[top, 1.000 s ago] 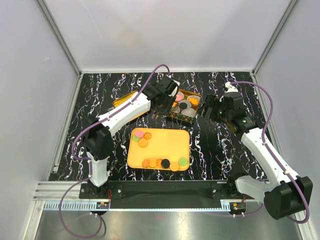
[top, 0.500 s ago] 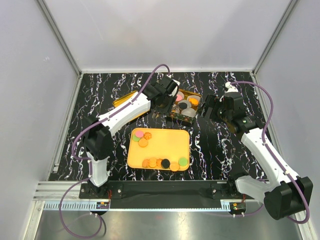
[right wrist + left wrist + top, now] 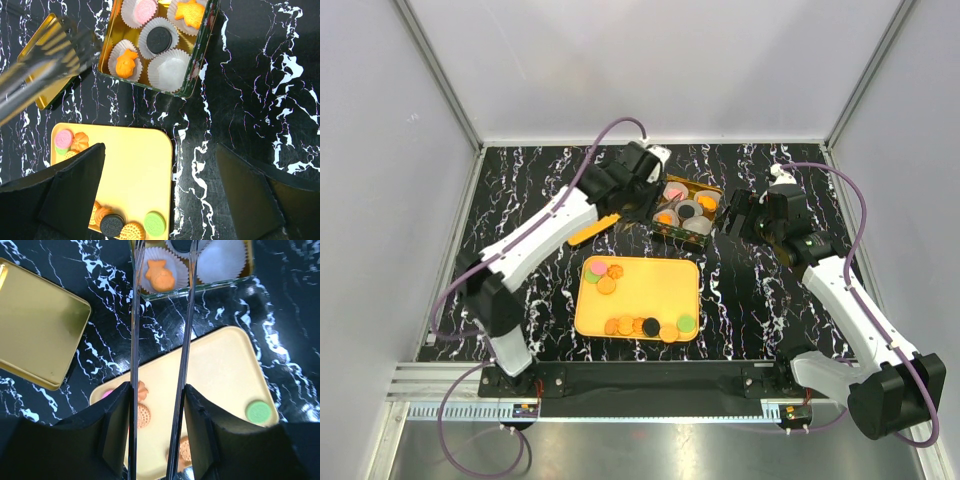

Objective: Pack the cookies

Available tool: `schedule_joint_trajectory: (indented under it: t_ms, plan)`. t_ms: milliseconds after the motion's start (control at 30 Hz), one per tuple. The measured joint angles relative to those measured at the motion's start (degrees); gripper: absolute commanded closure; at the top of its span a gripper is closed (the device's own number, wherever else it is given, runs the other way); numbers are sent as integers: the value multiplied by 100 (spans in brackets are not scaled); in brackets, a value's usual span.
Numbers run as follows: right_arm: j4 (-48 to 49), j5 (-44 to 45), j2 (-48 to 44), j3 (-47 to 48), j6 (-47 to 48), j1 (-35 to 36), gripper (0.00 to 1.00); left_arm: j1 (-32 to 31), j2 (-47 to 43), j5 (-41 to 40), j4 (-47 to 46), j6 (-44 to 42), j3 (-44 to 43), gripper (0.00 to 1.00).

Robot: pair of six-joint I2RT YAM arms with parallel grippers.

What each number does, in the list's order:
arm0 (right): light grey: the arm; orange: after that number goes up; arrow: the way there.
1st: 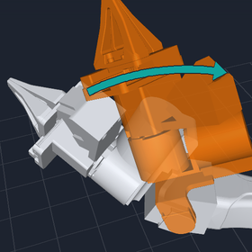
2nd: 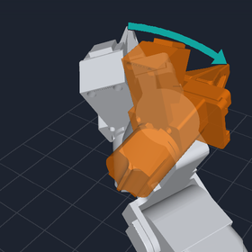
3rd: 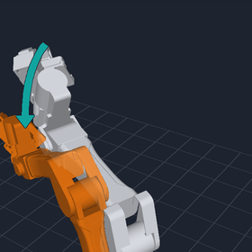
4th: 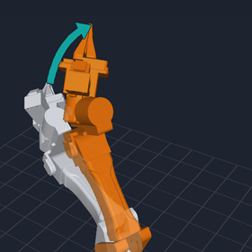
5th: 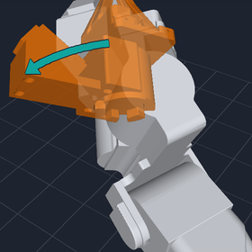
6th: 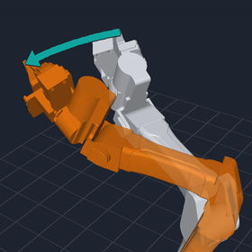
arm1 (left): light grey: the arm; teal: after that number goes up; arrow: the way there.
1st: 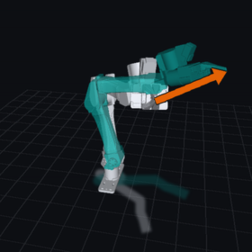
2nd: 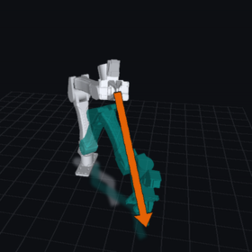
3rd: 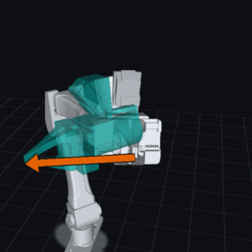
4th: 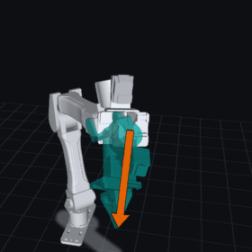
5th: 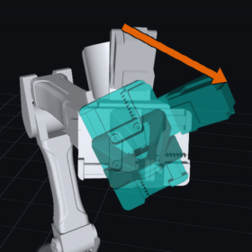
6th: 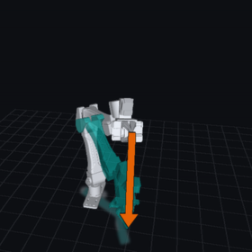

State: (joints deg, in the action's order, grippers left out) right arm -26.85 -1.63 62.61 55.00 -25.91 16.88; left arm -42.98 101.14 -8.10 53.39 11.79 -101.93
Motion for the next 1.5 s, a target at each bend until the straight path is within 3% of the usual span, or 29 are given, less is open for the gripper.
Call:
schedule_joint_trajectory:
  t_ms: [300, 767, 1500]
  plan:
    - [0, 2, 4, 0, -2, 0, 0, -177, -1845, 195, 87, 7, 1379, 52]
    - [2, 2, 155, 0, -7, 0, 0, -656, -3117, 970, 798, -39, 3193, 52]
    - [9, 0, 197, -9, -46, 0, 0, -1029, -3276, 1716, 968, -11, 3759, 52]
